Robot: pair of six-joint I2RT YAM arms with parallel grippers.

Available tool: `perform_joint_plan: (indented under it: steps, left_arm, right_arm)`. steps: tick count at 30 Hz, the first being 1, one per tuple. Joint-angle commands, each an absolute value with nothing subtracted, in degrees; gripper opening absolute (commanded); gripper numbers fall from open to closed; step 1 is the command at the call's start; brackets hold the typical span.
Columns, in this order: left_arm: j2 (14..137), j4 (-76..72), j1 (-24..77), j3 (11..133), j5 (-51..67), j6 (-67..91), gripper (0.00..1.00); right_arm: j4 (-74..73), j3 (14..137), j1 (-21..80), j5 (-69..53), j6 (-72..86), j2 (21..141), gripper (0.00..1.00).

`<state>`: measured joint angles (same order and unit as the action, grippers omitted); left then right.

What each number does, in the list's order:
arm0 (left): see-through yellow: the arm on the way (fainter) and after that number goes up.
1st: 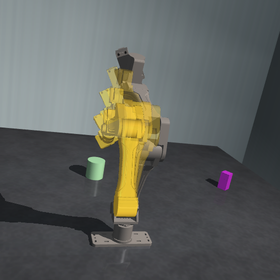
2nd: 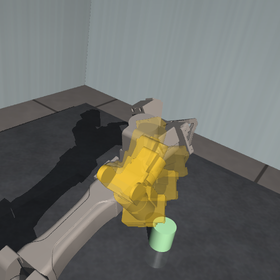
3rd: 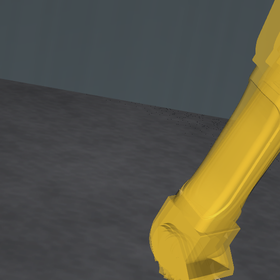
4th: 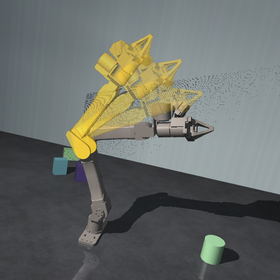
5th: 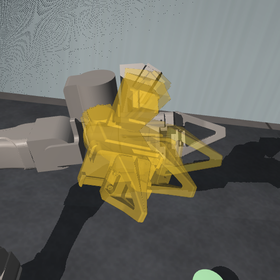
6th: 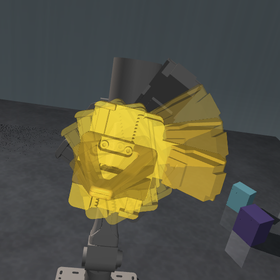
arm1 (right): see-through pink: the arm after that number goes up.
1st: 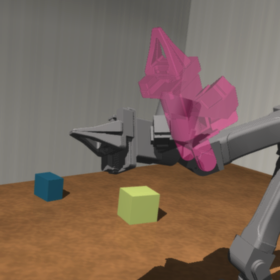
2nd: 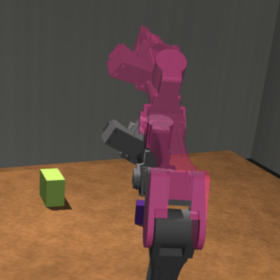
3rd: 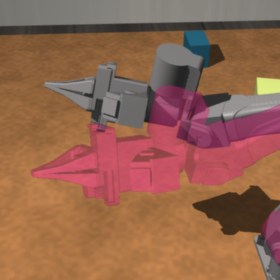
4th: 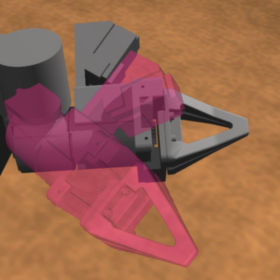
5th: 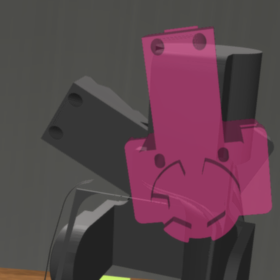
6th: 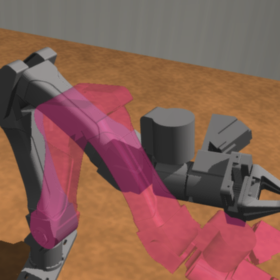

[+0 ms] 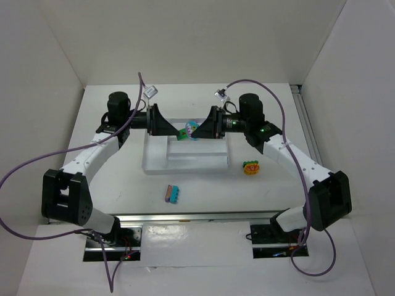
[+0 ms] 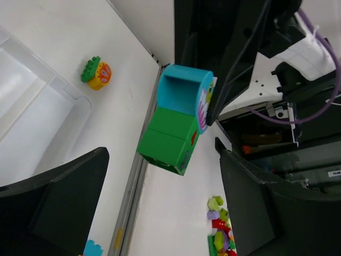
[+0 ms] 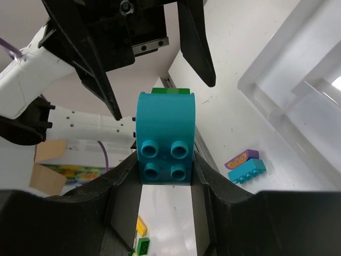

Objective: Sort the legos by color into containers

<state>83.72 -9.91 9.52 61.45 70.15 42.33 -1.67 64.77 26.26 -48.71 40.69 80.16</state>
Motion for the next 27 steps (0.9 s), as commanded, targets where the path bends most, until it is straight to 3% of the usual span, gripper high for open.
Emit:
perform_joint_plan:
  steps: [1, 5, 10, 14, 18, 21, 25, 26, 27]
  left_arm:
    - [83.0, -21.0, 9.2, 61.2, 75.7, 46.6, 0.98]
    - [84.1, -12.8, 10.9, 62.8, 75.0, 41.0, 0.98]
    - [84.1, -18.3, 11.4, 61.7, 75.5, 44.8, 0.98]
    - [84.1, -18.3, 12.0, 62.2, 75.0, 45.3, 0.91]
    - [84.7, -22.1, 13.0, 62.2, 75.8, 48.2, 0.68]
    - [85.4, -21.5, 13.6, 63.4, 75.8, 47.4, 0.68]
    - [85.4, -15.7, 14.2, 64.1, 75.2, 43.4, 0.27]
    - [85.4, -13.1, 14.2, 64.7, 75.2, 41.9, 0.0]
    - [85.4, -12.0, 14.2, 64.7, 75.2, 41.0, 0.0]
  right_arm:
    - [3.8, 64.3, 26.5, -51.8, 41.9, 78.8, 0.21]
    - [4.9, 64.3, 26.5, -52.3, 42.6, 79.4, 0.22]
    - [4.4, 65.0, 26.5, -53.3, 41.0, 80.6, 0.22]
    - [3.8, 65.0, 26.5, -53.3, 41.0, 81.1, 0.22]
    - [3.8, 64.4, 26.5, -53.3, 41.0, 81.1, 0.22]
    - [3.3, 64.4, 26.5, -53.3, 40.3, 81.7, 0.22]
    - [2.6, 63.9, 26.5, -52.2, 39.8, 81.7, 0.22]
    - [1.2, 63.9, 26.5, -52.2, 39.2, 81.7, 0.22]
    - [0.3, 64.5, 26.5, -52.2, 38.6, 81.7, 0.22]
